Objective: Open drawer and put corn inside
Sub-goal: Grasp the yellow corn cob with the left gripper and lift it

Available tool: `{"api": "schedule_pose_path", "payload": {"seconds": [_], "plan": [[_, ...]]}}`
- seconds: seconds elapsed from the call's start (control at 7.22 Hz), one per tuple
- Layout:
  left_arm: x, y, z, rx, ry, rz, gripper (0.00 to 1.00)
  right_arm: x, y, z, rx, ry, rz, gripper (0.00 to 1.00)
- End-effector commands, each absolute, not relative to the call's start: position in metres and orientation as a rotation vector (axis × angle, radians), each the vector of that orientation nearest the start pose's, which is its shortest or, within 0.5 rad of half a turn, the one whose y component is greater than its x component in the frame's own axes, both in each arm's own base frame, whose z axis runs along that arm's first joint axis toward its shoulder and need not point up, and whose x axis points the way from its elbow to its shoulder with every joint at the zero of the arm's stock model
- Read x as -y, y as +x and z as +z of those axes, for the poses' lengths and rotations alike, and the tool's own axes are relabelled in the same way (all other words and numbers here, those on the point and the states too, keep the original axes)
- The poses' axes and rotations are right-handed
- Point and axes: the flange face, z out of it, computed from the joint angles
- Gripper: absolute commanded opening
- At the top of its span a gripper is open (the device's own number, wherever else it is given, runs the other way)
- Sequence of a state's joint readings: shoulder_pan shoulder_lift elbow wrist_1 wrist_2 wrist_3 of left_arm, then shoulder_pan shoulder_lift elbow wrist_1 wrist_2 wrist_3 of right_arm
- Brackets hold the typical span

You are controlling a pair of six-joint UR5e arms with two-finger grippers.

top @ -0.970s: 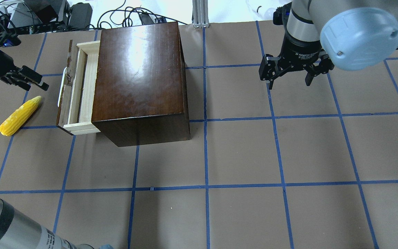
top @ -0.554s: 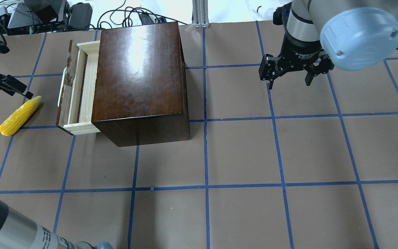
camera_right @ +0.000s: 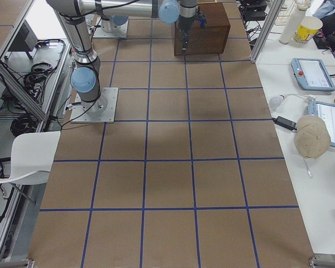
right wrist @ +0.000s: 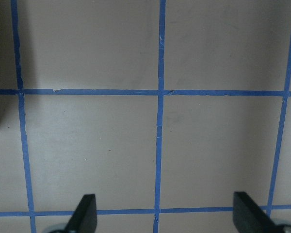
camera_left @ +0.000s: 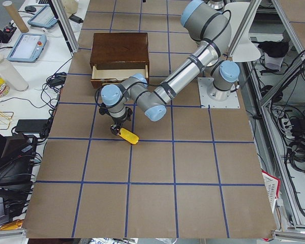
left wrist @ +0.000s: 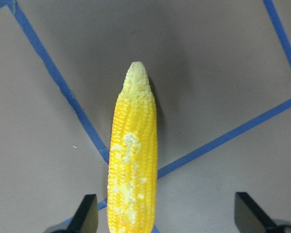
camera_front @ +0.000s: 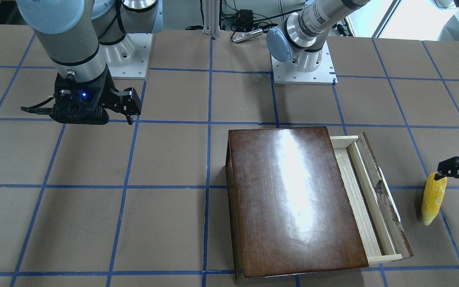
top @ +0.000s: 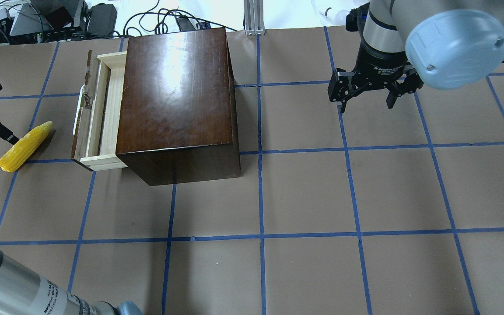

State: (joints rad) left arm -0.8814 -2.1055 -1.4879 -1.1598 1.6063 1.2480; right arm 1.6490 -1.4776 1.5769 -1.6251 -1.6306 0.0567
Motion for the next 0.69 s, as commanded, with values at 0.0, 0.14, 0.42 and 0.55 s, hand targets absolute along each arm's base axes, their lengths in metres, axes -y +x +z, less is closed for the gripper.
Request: {"api": "schedule_pose_path", "payload": {"seconds": [0.0, 0.14, 0.42, 0.55], "plan": [[0.582, 0.329, 0.216, -2.993, 0.929, 0.067, 1.00, 0.514, 0.168, 0.443, -3.203, -0.037, 0.065, 1.00], [0.578, 0.325, 0.203, -3.012, 0.935, 0.088, 1.00, 0.513, 0.168, 0.443, -3.203, -0.037, 0.067, 1.00], [0.579, 0.328, 0.187, -3.031, 0.937, 0.108, 1.00, 0.513, 0.168, 0.444, -3.203, -0.037, 0.065, 1.00], [0.582, 0.330, 0.184, -3.033, 0.938, 0.113, 0.87, 0.513, 0.168, 0.443, -3.203, -0.037, 0.067, 1.00]]}}
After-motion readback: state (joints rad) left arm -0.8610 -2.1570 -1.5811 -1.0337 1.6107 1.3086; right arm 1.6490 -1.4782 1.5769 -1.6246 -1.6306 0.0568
